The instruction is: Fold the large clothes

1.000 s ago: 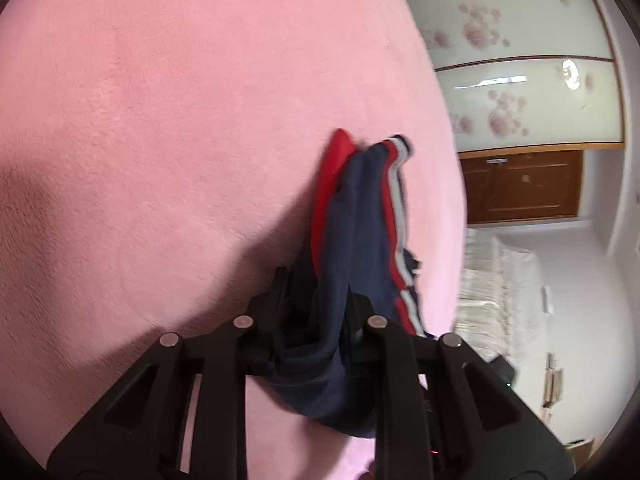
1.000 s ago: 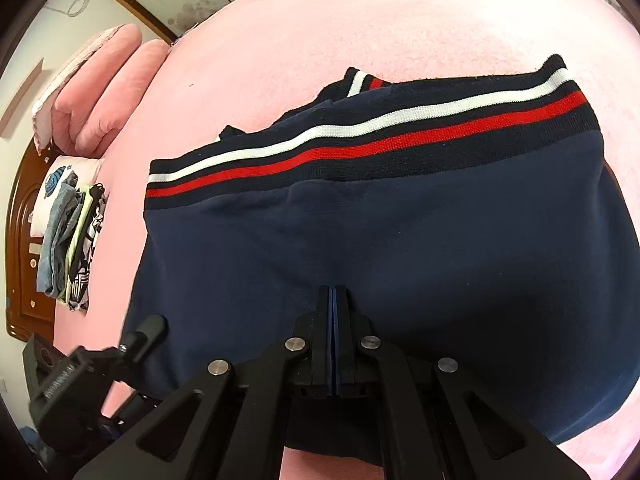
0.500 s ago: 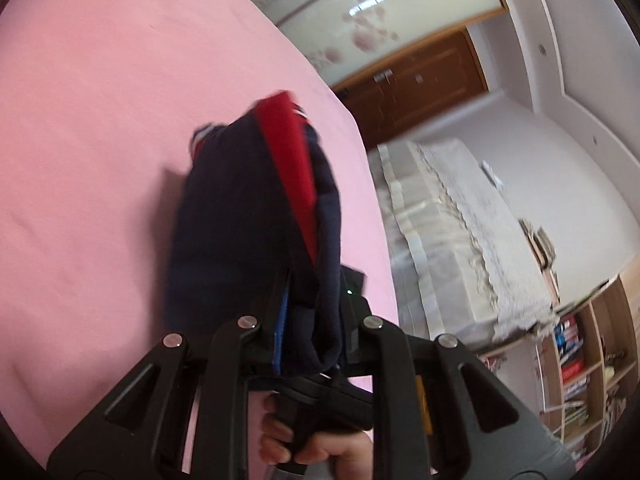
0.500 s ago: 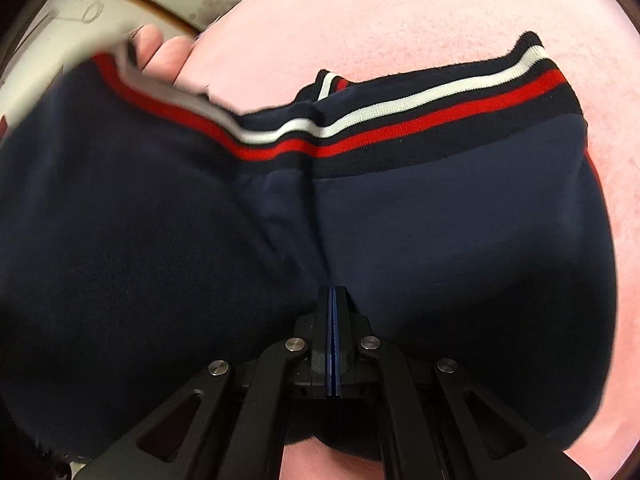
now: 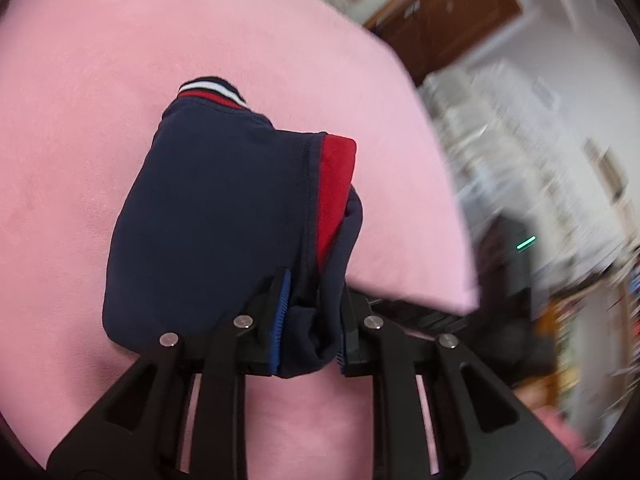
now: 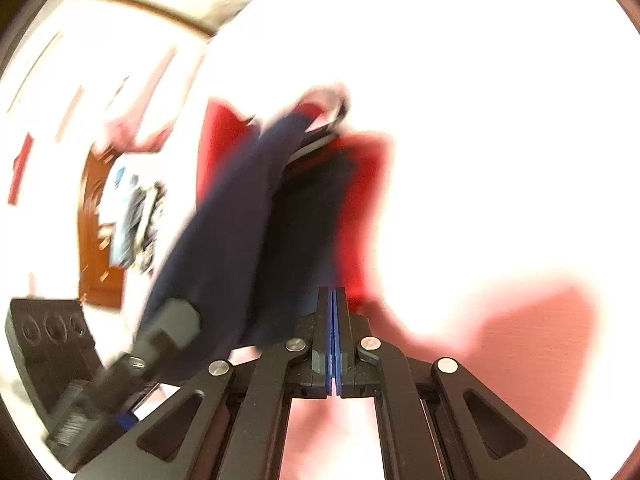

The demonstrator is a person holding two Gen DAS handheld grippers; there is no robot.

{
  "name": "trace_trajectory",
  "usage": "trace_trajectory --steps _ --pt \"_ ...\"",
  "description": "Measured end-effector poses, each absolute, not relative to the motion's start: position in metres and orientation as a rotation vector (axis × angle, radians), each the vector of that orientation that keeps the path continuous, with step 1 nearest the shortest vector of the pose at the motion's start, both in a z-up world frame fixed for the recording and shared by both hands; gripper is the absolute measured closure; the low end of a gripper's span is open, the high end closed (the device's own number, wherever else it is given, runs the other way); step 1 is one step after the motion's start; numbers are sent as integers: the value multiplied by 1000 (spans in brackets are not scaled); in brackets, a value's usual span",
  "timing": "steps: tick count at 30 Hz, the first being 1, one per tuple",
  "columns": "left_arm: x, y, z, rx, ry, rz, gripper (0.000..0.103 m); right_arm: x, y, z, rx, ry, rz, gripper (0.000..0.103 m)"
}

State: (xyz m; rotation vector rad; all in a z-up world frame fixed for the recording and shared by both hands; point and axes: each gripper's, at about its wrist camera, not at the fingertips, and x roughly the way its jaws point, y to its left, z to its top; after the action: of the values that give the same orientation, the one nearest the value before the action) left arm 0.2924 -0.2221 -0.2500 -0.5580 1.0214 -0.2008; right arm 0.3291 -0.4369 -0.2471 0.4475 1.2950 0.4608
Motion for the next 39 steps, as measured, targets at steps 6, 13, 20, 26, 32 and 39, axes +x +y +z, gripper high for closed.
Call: trace_trajectory --steps 6,13,20,26,32,39 --pt "292 -254 -244 -397 1141 -183 55 343 -457 -217 483 1267 478 101" --pt "270 -222 -206 -475 1167 -95 39 346 -404 -203 474 1302 567 83" --pt "285 -159 -211 -431 1240 55 39 351 -364 -227 394 1377 484 65" --pt "295 -142 -227 -430 1270 74 39 349 -357 -239 426 1361 460 91" --pt "306 -159 -240 -377 1318 54 39 338 -382 -203 436 1218 496 100" --pt "326 -179 -256 -330 1358 16 39 336 -400 -219 374 1287 348 100"
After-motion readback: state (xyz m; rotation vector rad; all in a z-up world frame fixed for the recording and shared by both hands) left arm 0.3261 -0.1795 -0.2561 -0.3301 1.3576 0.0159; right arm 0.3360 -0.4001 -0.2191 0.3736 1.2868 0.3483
